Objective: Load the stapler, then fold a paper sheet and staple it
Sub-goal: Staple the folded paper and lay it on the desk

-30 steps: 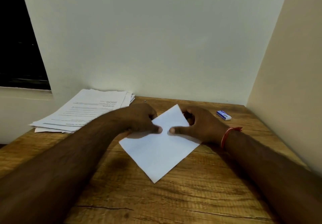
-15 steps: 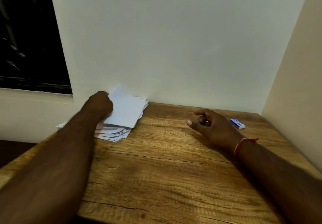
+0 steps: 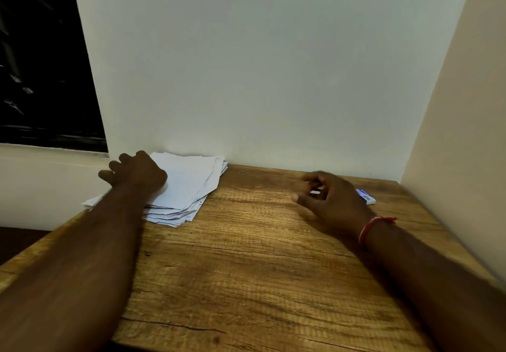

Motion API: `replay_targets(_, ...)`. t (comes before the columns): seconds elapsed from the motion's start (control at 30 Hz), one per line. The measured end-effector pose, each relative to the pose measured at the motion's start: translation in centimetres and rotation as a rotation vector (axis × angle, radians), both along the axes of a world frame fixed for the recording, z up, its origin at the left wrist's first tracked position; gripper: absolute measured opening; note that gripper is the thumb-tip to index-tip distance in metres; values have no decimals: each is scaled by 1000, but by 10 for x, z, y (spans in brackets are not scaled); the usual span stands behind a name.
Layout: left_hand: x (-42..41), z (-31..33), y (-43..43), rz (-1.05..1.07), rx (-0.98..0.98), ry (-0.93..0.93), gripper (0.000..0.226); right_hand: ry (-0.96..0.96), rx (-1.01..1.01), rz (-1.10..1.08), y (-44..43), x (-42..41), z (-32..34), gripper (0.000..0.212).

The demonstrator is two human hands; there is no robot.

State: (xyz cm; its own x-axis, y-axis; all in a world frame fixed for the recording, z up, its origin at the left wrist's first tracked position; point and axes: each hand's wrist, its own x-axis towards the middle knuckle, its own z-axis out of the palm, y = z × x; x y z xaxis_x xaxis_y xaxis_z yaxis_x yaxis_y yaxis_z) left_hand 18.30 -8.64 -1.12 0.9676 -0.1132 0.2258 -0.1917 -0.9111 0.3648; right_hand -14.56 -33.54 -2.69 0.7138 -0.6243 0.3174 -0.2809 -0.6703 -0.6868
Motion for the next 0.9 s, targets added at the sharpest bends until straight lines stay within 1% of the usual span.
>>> replay_targets(0.07,-6,2,-12,-93,-35,-102,56,-72,-115,-158,-16,-2,5,50)
replay_targets(0.1,-13,2,-20,-164,-45,-146,63,-78,-176,-280,-26,-5,7,49)
replay_targets(0.13,-20,1,-30,-246,-56,-185,72,-34,-223,-404,-39,-10,8,51)
replay_targets(0.17,-28,1,-38,-324,-59,-224,78,58,-231,-497,-49,-17,10,60)
replay_targets(0.2,-36,-2,-46,-395,-64,-255,82,173,-192,-536,-60,-23,9,78)
replay_targets(0.27,-49,-7,-58,-531,-89,-276,88,347,-101,-466,-71,-32,7,119)
replay_targets(0.3,-54,-7,-62,-590,-95,-276,93,398,-83,-403,-71,-32,4,128)
replay_targets(0.33,-58,-8,-65,-641,-96,-280,99,452,-104,-341,-68,-31,2,127)
replay_targets(0.4,-62,-9,-71,-703,-104,-300,101,494,-203,-255,-57,-24,0,109)
replay_targets(0.47,-64,-11,-75,-746,-131,-314,95,409,-216,-229,-51,-16,-3,86)
replay_targets(0.53,-70,-12,-77,-790,-136,-302,100,290,-198,-219,-48,-12,-5,54)
replay_targets(0.57,-72,-12,-78,-809,-129,-292,104,261,-194,-210,-45,-10,-4,44)
replay_targets(0.6,-74,-12,-78,-831,-122,-275,105,246,-189,-200,-38,-8,-3,39)
replay_targets(0.67,-79,-11,-79,-888,-114,-236,103,223,-144,-173,-21,-5,-1,41)
replay_targets(0.8,-102,-13,-82,-1050,-98,-148,90,176,-36,-126,4,4,1,55)
replay_targets(0.9,-131,-18,-89,-1155,2,-33,86,98,-29,-153,3,4,3,58)
